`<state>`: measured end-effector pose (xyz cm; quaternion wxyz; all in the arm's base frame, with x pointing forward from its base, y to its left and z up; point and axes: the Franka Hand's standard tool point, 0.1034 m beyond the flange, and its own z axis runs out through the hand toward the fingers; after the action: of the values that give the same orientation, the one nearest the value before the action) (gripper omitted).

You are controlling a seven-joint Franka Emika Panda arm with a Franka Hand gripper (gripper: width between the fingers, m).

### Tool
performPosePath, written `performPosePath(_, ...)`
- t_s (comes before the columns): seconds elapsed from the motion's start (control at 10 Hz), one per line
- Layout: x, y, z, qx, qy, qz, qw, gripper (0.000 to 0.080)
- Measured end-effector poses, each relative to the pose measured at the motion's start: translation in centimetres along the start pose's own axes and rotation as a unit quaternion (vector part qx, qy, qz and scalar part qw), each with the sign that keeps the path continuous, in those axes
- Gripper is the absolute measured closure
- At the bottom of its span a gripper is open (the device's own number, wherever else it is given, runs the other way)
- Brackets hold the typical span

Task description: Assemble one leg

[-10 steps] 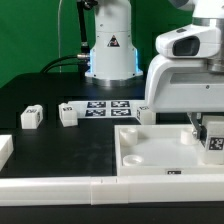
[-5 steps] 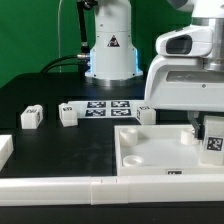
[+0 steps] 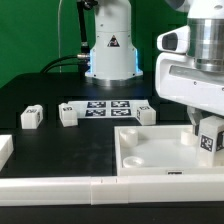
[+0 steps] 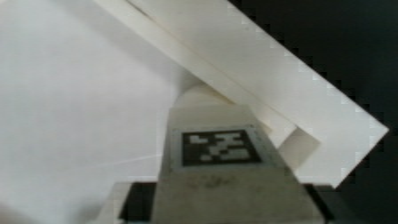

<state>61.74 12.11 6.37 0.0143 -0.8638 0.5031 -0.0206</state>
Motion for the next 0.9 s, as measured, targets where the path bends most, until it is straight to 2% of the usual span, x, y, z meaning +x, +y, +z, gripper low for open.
performPosePath(0.1,0.02,0.03,0.03,0.002,-0.005,0.061,0.998,0.0509)
performPosePath(0.2,0.05,0.09,0.05,0.002,-0.006,0.166,0.986,0.0509)
performPosePath(0.4,0.14,0.10,0.06,0.004,-0.017,0.259,0.966,0.0509)
performPosePath(0.6,0.04,0.06,0.07,0.005,-0.018,0.253,0.967,0.0508)
performPosePath(0.8,-0.37,-0.07,0.07,0.005,-0.019,0.225,0.974,0.0197)
performPosePath(0.9,-0.47,-0.10,0.07,0.006,-0.018,0.184,0.983,0.0163)
